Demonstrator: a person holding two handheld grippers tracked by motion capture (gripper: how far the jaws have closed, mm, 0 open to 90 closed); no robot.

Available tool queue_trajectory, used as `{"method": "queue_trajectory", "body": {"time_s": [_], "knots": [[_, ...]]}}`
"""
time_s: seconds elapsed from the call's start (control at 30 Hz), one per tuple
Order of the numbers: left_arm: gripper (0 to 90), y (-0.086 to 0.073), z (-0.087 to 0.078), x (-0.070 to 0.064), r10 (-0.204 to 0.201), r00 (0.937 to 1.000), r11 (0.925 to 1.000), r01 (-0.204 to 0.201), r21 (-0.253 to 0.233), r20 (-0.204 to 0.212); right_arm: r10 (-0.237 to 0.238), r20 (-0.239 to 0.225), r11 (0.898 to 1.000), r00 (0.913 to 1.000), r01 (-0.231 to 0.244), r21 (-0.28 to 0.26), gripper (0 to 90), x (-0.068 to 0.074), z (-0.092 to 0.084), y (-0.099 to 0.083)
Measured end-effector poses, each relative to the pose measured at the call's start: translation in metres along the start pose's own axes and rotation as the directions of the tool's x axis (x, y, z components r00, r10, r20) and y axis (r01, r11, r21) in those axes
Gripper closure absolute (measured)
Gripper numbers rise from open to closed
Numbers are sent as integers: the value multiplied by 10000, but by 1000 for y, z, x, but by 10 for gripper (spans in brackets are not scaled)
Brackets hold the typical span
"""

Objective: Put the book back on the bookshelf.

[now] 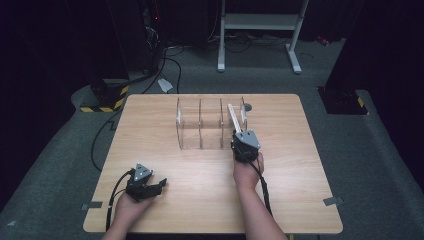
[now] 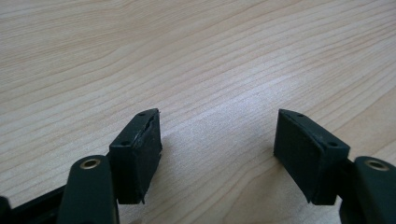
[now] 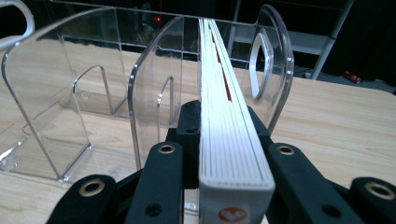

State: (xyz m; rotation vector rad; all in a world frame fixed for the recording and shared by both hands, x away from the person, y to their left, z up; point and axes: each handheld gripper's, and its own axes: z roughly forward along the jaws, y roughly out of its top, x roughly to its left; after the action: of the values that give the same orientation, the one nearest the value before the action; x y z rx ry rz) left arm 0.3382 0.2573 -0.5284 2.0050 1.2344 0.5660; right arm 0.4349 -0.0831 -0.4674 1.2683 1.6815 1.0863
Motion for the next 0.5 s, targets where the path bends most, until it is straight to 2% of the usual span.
{"method": "queue_trajectory", "body": {"time_s": [0.37, 0.5], "knots": [[322, 0, 0, 0, -19, 10000, 10000, 19, -2, 1, 207, -19, 9982, 9998, -206, 564, 738, -3, -2, -1], [322, 0, 0, 0, -19, 10000, 10000, 19, -3, -1, 344, -160, 9964, 9993, -331, 775, 718, -6, -3, 1]]}}
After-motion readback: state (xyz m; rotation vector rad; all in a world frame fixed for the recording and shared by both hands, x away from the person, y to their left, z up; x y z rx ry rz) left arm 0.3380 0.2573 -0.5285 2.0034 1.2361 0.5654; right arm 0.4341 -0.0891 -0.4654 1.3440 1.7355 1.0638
